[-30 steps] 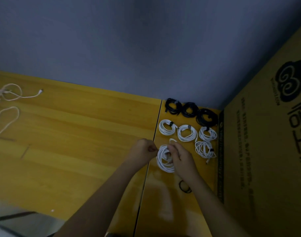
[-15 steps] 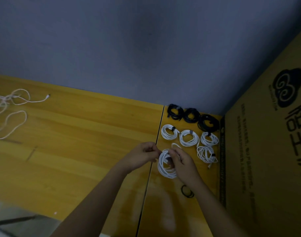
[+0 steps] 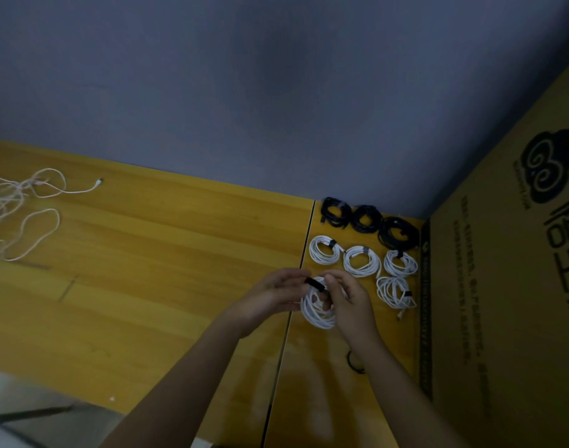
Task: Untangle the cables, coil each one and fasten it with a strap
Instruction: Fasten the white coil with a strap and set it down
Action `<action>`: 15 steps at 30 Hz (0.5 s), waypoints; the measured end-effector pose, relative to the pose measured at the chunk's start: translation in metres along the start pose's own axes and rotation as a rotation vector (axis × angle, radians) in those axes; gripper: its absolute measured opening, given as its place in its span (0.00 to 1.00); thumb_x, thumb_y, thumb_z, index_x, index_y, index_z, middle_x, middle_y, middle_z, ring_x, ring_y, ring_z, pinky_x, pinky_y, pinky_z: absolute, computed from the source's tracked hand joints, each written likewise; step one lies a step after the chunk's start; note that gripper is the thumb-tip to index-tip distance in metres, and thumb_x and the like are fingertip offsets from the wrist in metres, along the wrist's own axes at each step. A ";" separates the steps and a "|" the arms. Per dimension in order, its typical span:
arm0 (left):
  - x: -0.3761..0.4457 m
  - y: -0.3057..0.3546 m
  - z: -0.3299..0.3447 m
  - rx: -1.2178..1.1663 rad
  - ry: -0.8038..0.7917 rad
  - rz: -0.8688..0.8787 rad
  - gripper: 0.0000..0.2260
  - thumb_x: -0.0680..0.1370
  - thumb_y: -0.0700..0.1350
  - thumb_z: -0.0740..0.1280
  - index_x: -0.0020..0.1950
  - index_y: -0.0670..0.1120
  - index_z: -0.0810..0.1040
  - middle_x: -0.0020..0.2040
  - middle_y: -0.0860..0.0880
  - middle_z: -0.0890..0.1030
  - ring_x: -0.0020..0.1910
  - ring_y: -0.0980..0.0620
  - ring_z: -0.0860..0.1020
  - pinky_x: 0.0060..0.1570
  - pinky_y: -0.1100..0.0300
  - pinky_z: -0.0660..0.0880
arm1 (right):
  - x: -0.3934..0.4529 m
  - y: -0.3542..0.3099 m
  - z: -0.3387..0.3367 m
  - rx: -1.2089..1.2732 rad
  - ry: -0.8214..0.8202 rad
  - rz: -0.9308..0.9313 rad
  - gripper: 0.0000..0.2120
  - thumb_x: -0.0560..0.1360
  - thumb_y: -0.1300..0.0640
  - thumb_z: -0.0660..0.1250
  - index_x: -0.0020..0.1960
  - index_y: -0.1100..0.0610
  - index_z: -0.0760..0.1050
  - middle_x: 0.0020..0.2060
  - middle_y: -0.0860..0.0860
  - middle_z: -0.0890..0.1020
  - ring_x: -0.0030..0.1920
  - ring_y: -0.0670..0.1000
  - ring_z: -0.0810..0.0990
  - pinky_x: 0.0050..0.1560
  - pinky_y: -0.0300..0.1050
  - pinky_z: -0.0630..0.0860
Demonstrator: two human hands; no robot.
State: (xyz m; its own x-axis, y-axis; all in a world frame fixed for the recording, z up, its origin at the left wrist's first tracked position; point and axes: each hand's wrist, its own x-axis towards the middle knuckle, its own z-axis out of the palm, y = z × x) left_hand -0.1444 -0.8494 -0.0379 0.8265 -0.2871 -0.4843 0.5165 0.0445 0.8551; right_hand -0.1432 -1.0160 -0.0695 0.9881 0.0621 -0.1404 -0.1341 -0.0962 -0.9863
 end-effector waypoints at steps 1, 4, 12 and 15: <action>-0.001 -0.002 0.003 0.051 0.025 0.028 0.18 0.76 0.46 0.70 0.65 0.47 0.75 0.59 0.47 0.81 0.57 0.51 0.80 0.55 0.55 0.78 | 0.000 -0.001 0.002 -0.001 0.014 0.002 0.08 0.81 0.59 0.60 0.48 0.52 0.77 0.29 0.51 0.78 0.29 0.47 0.75 0.31 0.40 0.74; -0.002 -0.003 0.008 0.140 0.077 0.130 0.10 0.78 0.41 0.67 0.56 0.52 0.81 0.52 0.48 0.84 0.53 0.50 0.81 0.54 0.55 0.78 | -0.003 -0.002 0.007 0.000 0.027 0.018 0.08 0.81 0.58 0.59 0.49 0.53 0.77 0.33 0.53 0.78 0.31 0.46 0.76 0.32 0.38 0.74; -0.001 -0.001 0.012 0.228 0.168 0.195 0.10 0.81 0.39 0.62 0.56 0.42 0.82 0.34 0.55 0.81 0.34 0.61 0.77 0.38 0.68 0.71 | -0.013 -0.003 0.003 -0.132 -0.108 -0.080 0.11 0.80 0.48 0.56 0.60 0.41 0.72 0.51 0.43 0.79 0.49 0.41 0.79 0.46 0.34 0.76; 0.000 0.001 0.008 0.258 0.162 0.183 0.10 0.81 0.40 0.62 0.57 0.43 0.82 0.34 0.53 0.80 0.33 0.59 0.75 0.36 0.67 0.69 | -0.013 0.003 -0.006 -0.410 -0.059 -0.283 0.11 0.80 0.54 0.62 0.58 0.40 0.73 0.58 0.39 0.69 0.60 0.40 0.70 0.57 0.36 0.71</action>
State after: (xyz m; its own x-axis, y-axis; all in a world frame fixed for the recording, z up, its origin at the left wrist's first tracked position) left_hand -0.1458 -0.8569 -0.0356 0.9357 -0.1402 -0.3238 0.2997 -0.1682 0.9391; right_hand -0.1557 -1.0234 -0.0701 0.9741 0.1971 0.1109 0.1903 -0.4491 -0.8730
